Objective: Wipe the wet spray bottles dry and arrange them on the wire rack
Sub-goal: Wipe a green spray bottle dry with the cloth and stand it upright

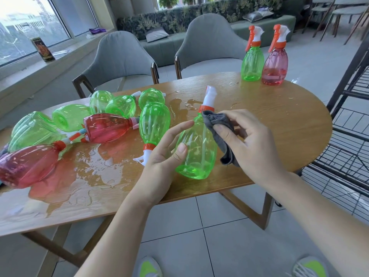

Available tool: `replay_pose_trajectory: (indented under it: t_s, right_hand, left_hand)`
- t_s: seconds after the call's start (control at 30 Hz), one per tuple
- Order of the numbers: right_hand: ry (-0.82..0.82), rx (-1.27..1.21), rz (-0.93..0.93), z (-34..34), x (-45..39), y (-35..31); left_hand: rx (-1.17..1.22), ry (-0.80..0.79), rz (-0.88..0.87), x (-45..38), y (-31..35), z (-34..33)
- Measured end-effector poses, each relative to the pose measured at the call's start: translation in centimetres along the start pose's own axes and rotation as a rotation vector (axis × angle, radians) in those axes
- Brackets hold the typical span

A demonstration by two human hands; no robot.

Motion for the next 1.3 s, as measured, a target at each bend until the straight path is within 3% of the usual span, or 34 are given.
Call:
replay_pose_trajectory:
  t_s: [0.17, 0.4, 0.73, 0.9, 1.07, 1.3]
  right_hand:
    - [-0.104, 0.038, 0.072, -1.2, 1.4, -0.6]
    - [-0.027, 0.002, 0.045, -0.1, 0.7, -1.0]
    - [-0.283, 0.084, 0.292, -3.1, 4.1, -3.5]
    - [-0.300, 0.117, 0.366, -3.3, 4.2, -3.9]
    - [-0.169, 0.054, 0.233, -1.5, 2.1, -3.1]
    - [0.032, -0.045, -0.032, 1.1, -0.6, -0.3]
  left_hand:
    - [-0.001, 0.064, 0.010, 0.0, -0.1, 0.3]
    - [0.041, 0.017, 0.037, -0.2, -0.7, -0.5]
    - [0.018, 0.070, 0.055, -0.2, -0.1, -0.8]
    - [0.063, 0.089, 0.073, -0.2, -0.1, -0.8]
    - [0.140, 0.078, 0.060, 0.1, -0.5, -0.7]
    - [0.039, 0.018, 0.018, 0.3, 0.1, -1.0]
Point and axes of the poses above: each hand's wrist, its own x-axis away from the middle knuckle, its own z-axis out of the back of the hand, y = z × x, the point moved 9 cm from there along -x, towards the middle knuckle, and after that the axes turned 4 degrees about -x, right-handed, at the moved point
